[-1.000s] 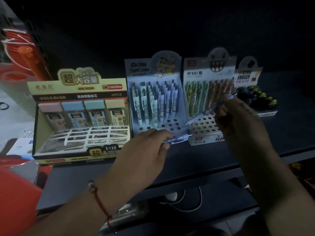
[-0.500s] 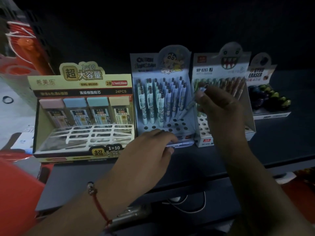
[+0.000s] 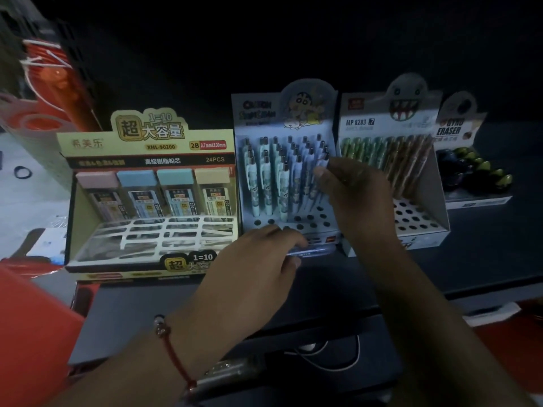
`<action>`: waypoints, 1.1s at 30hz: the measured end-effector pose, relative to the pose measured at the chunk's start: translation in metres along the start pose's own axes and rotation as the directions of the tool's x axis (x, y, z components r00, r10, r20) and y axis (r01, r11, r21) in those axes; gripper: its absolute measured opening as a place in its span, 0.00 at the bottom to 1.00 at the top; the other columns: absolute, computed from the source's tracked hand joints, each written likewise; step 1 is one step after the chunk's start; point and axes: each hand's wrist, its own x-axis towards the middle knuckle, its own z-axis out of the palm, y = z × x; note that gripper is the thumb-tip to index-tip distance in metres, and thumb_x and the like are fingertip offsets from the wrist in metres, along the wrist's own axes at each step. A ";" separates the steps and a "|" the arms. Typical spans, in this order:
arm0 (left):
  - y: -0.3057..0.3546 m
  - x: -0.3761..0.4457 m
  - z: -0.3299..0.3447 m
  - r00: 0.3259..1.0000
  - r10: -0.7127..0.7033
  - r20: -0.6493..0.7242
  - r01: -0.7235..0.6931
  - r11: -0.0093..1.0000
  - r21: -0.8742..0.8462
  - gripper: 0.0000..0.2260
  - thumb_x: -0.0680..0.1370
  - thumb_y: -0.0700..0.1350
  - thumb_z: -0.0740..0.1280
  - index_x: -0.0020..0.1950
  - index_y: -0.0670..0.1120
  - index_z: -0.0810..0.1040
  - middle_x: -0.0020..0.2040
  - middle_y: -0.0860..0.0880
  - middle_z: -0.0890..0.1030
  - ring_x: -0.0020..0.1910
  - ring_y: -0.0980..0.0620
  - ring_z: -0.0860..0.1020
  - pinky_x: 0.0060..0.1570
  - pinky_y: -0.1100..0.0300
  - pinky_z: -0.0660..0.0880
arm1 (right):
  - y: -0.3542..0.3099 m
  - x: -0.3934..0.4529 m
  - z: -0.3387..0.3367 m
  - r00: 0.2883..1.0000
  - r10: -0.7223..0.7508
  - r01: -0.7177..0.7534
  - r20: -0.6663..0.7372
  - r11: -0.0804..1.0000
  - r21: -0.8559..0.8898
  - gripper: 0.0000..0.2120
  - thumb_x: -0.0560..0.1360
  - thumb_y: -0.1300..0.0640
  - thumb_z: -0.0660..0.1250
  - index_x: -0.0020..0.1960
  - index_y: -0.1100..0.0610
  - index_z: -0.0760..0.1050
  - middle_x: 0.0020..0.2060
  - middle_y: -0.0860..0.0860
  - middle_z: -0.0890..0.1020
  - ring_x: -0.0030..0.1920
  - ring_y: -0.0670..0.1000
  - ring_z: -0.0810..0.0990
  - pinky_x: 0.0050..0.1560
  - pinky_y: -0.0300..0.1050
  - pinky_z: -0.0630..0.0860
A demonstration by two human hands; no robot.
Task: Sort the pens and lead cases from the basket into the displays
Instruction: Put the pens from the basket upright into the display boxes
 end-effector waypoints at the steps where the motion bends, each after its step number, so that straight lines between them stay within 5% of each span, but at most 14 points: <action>1: 0.001 0.000 0.001 1.000 0.003 0.002 -0.003 1.000 0.001 0.12 0.82 0.52 0.60 0.65 0.61 0.72 0.61 0.61 0.75 0.58 0.61 0.71 0.54 0.63 0.71 | 0.000 0.000 0.000 1.000 0.004 -0.005 -0.010 1.000 -0.029 0.19 0.81 0.52 0.64 0.37 0.62 0.71 0.28 0.58 0.69 0.29 0.55 0.67 0.33 0.44 0.62; 7: 0.008 -0.003 0.001 1.000 0.010 0.019 -0.010 1.000 0.019 0.13 0.82 0.52 0.60 0.66 0.61 0.71 0.62 0.61 0.74 0.60 0.61 0.70 0.56 0.64 0.69 | -0.005 0.001 0.007 0.999 0.033 -0.033 0.004 0.996 -0.083 0.15 0.82 0.52 0.65 0.36 0.49 0.75 0.27 0.47 0.70 0.29 0.47 0.68 0.36 0.44 0.66; 11: 0.012 -0.007 0.002 1.000 0.000 0.018 0.000 1.000 0.011 0.12 0.82 0.52 0.60 0.65 0.61 0.71 0.61 0.61 0.74 0.59 0.61 0.71 0.54 0.65 0.69 | -0.001 -0.002 0.010 0.999 0.047 -0.049 -0.016 0.992 -0.113 0.14 0.81 0.51 0.65 0.41 0.57 0.77 0.31 0.56 0.78 0.32 0.56 0.77 0.37 0.47 0.73; 14: 0.015 -0.008 0.002 1.000 -0.005 0.012 0.005 1.000 0.010 0.12 0.82 0.52 0.59 0.65 0.60 0.72 0.61 0.60 0.75 0.58 0.60 0.71 0.55 0.62 0.71 | -0.001 -0.007 0.005 0.994 0.101 -0.099 0.029 0.993 -0.062 0.11 0.80 0.51 0.66 0.54 0.58 0.80 0.45 0.58 0.84 0.44 0.55 0.82 0.46 0.52 0.79; 17: 0.015 -0.005 0.000 1.000 -0.012 -0.009 0.012 1.000 -0.001 0.12 0.82 0.52 0.59 0.65 0.59 0.72 0.60 0.60 0.76 0.58 0.59 0.72 0.55 0.60 0.72 | -0.008 -0.019 -0.012 0.976 0.186 -0.197 0.113 0.975 0.100 0.18 0.79 0.48 0.68 0.67 0.51 0.77 0.59 0.48 0.83 0.56 0.46 0.81 0.56 0.48 0.79; 20: 0.016 -0.004 -0.002 1.000 -0.006 -0.025 0.006 1.000 -0.001 0.13 0.83 0.52 0.57 0.66 0.58 0.73 0.59 0.58 0.76 0.57 0.57 0.73 0.55 0.58 0.72 | -0.010 -0.030 -0.042 0.930 0.181 -0.236 0.321 0.961 0.141 0.12 0.79 0.49 0.67 0.61 0.49 0.81 0.54 0.42 0.83 0.53 0.40 0.81 0.51 0.40 0.79; 23: 0.017 -0.003 -0.002 1.000 0.001 -0.030 -0.001 1.000 -0.001 0.13 0.83 0.52 0.56 0.66 0.58 0.72 0.59 0.57 0.77 0.56 0.56 0.73 0.53 0.57 0.71 | -0.010 -0.045 -0.066 0.790 0.210 -0.408 0.576 0.881 0.238 0.11 0.79 0.53 0.68 0.60 0.50 0.82 0.54 0.46 0.85 0.54 0.44 0.83 0.50 0.40 0.81; 28: 0.028 -0.007 -0.001 0.999 0.031 -0.013 -0.032 0.998 -0.050 0.16 0.83 0.54 0.54 0.69 0.58 0.71 0.59 0.58 0.78 0.54 0.57 0.74 0.52 0.56 0.73 | -0.009 -0.064 -0.075 0.830 0.224 -0.450 0.511 0.811 0.375 0.10 0.75 0.66 0.71 0.55 0.60 0.82 0.44 0.57 0.85 0.42 0.49 0.83 0.43 0.40 0.80; 33: 0.035 -0.009 0.001 0.996 0.076 -0.041 -0.078 0.995 -0.057 0.16 0.83 0.55 0.55 0.69 0.58 0.72 0.57 0.58 0.79 0.52 0.57 0.75 0.50 0.55 0.74 | -0.004 -0.075 -0.081 0.836 0.320 -0.527 0.446 0.694 0.490 0.08 0.72 0.58 0.72 0.50 0.58 0.82 0.41 0.53 0.84 0.42 0.47 0.83 0.41 0.38 0.79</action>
